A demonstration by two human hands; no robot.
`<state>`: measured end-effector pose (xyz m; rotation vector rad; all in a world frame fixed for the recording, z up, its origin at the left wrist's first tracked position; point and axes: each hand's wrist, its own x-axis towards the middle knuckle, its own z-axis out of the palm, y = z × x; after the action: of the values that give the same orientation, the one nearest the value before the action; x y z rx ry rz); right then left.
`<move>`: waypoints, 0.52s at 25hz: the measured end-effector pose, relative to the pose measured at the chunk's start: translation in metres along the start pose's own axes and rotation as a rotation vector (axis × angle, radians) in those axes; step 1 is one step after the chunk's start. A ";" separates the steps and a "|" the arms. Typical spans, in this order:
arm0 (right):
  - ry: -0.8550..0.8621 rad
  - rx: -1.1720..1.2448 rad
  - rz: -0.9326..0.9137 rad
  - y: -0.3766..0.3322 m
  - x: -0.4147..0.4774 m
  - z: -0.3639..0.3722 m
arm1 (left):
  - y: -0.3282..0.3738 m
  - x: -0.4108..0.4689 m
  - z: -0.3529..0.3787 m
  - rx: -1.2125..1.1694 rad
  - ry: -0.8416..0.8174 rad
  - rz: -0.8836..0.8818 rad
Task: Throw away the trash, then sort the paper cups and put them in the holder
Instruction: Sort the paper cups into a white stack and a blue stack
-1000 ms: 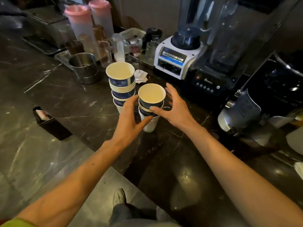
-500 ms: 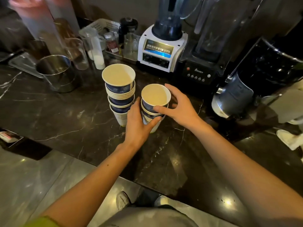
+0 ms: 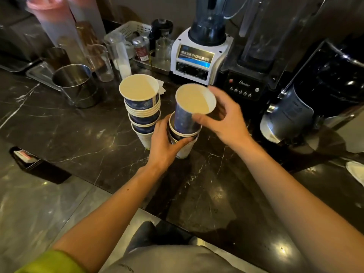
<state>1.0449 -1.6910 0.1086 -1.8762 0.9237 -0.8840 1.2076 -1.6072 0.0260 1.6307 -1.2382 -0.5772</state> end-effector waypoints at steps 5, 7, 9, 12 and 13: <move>0.328 0.136 -0.073 -0.035 -0.001 -0.035 | -0.008 0.005 -0.003 0.011 -0.057 0.060; 0.483 0.118 -0.050 -0.035 -0.007 -0.048 | -0.010 0.009 -0.005 0.013 -0.095 0.064; 0.563 0.095 -0.007 -0.026 -0.016 -0.058 | -0.012 0.010 -0.005 0.009 -0.093 0.067; 0.610 0.036 0.123 0.001 -0.030 -0.052 | -0.015 0.013 -0.003 -0.023 -0.107 0.069; 0.609 0.007 0.167 0.012 -0.037 -0.047 | -0.016 0.013 -0.001 -0.025 -0.112 0.070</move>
<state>0.9844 -1.6812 0.1089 -1.5091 1.4102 -1.3825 1.2208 -1.6186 0.0141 1.5452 -1.3588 -0.6452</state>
